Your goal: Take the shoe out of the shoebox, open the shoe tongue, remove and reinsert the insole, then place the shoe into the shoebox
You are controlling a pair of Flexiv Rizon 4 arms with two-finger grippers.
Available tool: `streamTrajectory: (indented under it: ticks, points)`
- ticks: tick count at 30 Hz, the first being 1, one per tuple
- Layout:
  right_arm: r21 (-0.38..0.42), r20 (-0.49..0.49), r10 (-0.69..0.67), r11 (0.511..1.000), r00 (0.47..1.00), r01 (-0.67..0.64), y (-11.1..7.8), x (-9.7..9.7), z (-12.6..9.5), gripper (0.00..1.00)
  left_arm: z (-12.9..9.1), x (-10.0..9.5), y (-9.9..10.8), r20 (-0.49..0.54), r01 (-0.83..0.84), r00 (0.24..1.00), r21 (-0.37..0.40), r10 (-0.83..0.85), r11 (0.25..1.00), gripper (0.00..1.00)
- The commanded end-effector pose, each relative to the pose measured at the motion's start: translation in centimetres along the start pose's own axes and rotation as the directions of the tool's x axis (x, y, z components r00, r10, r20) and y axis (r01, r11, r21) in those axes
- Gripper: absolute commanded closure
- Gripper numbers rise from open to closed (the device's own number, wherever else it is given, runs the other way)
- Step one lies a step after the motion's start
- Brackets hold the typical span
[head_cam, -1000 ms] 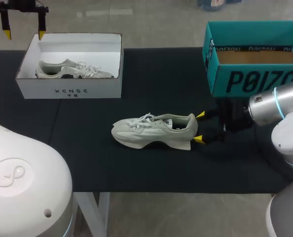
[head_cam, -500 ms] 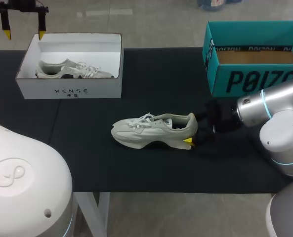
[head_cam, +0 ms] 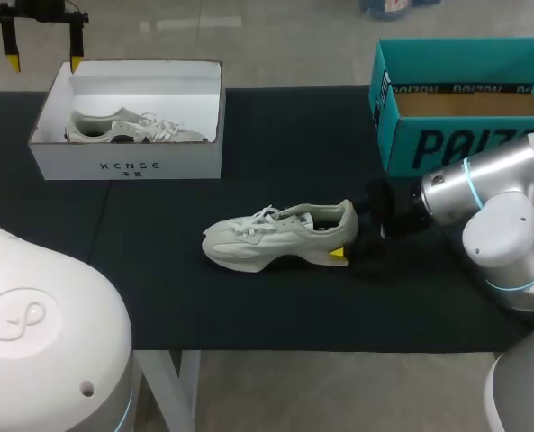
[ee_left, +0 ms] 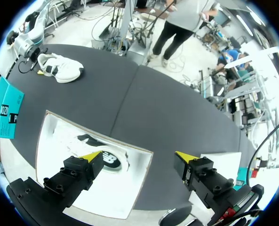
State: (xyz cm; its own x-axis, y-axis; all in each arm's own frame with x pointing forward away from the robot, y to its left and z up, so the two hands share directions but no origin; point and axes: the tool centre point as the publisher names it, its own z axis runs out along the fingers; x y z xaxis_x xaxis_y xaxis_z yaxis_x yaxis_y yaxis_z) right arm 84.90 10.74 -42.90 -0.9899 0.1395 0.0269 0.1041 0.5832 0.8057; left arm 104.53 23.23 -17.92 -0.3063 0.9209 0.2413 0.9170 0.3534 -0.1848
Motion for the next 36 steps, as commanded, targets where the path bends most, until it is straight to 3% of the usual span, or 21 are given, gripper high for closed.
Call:
streamTrajectory:
  ticks: [1,2,8,36]
  points:
    - [0.011,-0.004,-0.006,1.000,1.000,0.006,-0.15,-0.65,0.42,0.75,0.03,0.06,-0.04,0.000,0.000,1.000,-0.003,0.000,1.000,0.00]
    - [0.014,-0.007,-0.010,1.000,1.000,0.011,-0.15,-0.68,0.41,1.00,0.03,0.06,-0.04,0.000,0.000,1.000,-0.003,0.000,1.000,0.00]
    - [0.021,-0.052,-0.020,1.000,0.998,0.021,-0.13,-0.21,0.53,1.00,0.03,0.06,-0.04,0.000,0.000,1.000,-0.003,0.000,1.000,0.00]
    - [0.021,-0.052,-0.020,1.000,0.998,0.021,-0.13,-0.21,0.53,1.00,0.03,0.06,-0.04,0.000,0.000,1.000,-0.003,0.000,1.000,0.00]
